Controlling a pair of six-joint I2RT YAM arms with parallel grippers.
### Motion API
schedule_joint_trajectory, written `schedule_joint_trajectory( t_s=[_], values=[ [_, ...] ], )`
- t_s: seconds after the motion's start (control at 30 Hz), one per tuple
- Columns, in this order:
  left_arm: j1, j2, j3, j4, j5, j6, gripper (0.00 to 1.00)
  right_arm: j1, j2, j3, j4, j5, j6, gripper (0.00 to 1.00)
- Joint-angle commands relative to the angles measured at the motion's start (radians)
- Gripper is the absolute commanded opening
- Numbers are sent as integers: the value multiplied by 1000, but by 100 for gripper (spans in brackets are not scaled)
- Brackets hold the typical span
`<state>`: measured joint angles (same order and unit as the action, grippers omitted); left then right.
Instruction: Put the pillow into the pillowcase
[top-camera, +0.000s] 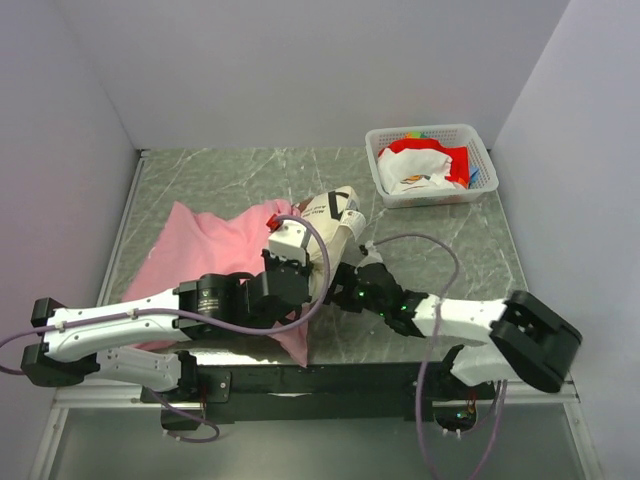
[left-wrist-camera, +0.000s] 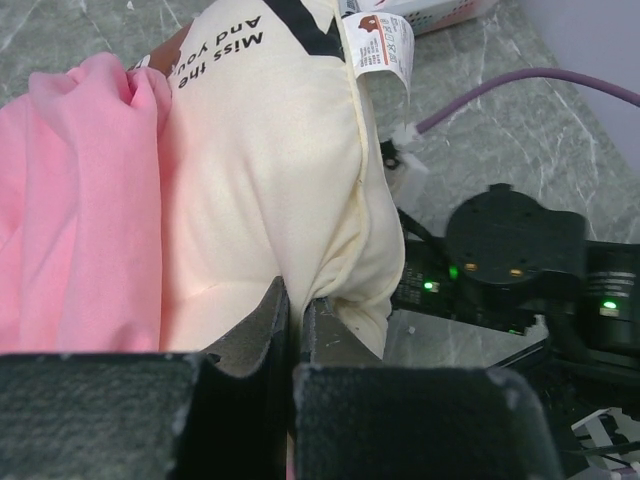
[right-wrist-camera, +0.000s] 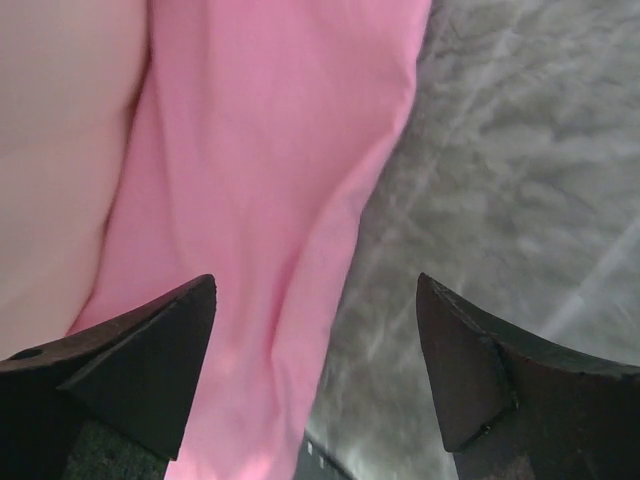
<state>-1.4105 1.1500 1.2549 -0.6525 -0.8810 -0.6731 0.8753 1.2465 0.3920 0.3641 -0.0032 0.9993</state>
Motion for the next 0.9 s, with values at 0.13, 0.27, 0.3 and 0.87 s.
schedule_joint_trajectory(
  t_s=[0.13, 0.27, 0.3, 0.87],
  values=[
    [4, -93, 6, 65, -10, -14, 1, 47, 301, 156, 177, 74, 16, 82],
    [4, -122, 3, 39, -9, -31, 1, 51, 386, 214, 187, 77, 25, 77],
    [2, -134, -2, 37, -7, -31, 1, 51, 396, 215, 196, 78, 31, 75],
    [120, -167, -254, 223, 218, -62, 1, 22, -169, 229, -339, 293, -80, 0]
  ],
)
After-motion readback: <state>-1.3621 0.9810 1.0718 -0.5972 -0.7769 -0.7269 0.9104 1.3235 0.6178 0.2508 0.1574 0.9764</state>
